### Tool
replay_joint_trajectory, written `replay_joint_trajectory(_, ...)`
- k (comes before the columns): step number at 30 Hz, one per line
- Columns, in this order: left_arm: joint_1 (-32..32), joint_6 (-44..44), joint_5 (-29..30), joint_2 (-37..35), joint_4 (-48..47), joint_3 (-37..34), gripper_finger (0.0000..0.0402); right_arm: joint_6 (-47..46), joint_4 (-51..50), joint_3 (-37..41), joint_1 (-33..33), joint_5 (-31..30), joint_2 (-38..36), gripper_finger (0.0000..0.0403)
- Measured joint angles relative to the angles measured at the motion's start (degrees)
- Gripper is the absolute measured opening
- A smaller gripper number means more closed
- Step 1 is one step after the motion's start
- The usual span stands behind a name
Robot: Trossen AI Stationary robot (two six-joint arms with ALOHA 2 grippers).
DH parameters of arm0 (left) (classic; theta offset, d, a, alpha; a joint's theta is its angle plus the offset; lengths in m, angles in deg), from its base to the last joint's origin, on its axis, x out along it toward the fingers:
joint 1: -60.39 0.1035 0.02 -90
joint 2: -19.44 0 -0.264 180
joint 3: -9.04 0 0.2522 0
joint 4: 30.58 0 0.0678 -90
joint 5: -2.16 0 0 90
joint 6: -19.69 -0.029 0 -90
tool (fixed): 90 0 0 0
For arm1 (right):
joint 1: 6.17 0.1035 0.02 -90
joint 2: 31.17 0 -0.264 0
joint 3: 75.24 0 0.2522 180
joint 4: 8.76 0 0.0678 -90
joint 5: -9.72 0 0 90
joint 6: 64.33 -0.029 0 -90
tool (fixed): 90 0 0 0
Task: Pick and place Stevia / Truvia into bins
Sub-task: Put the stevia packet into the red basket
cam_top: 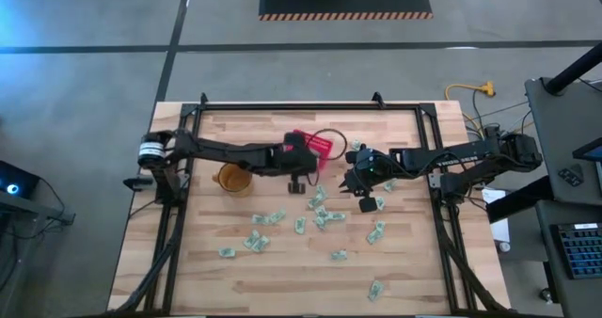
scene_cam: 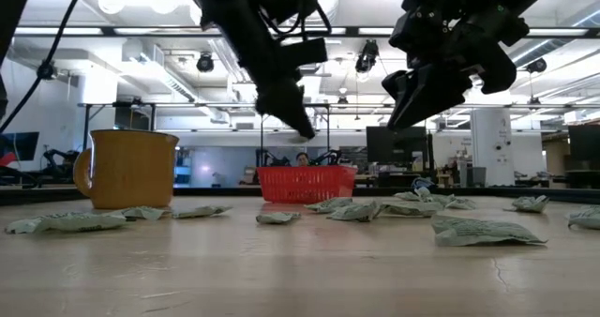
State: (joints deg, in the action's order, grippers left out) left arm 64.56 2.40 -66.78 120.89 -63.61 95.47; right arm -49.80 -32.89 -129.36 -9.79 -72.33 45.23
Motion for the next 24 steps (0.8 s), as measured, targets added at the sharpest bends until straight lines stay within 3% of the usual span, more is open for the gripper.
replay_joint_trajectory(4,2.41,-1.69,0.69,0.47,5.17,-0.19,0.0,0.02,-0.18,0.01,-0.02,0.0,0.0,0.0064)
replay_joint_trajectory(14,7.89,-1.1,0.86,0.55,5.31,-1.86,0.0004,0.0,-3.2,0.02,-0.02,-0.02,0.0,0.0063)
replay_joint_trajectory(20,8.15,-1.54,0.7,0.55,5.29,-2.09,0.0065,-1.78,-9.84,-0.01,-0.03,-1.0,-0.05,0.0064)
replay_joint_trajectory(24,8.15,-1.2,1.14,0.55,5.24,-2.09,0.0113,-4.02,-12.71,-0.09,-0.04,-7.14,-0.29,0.0063)
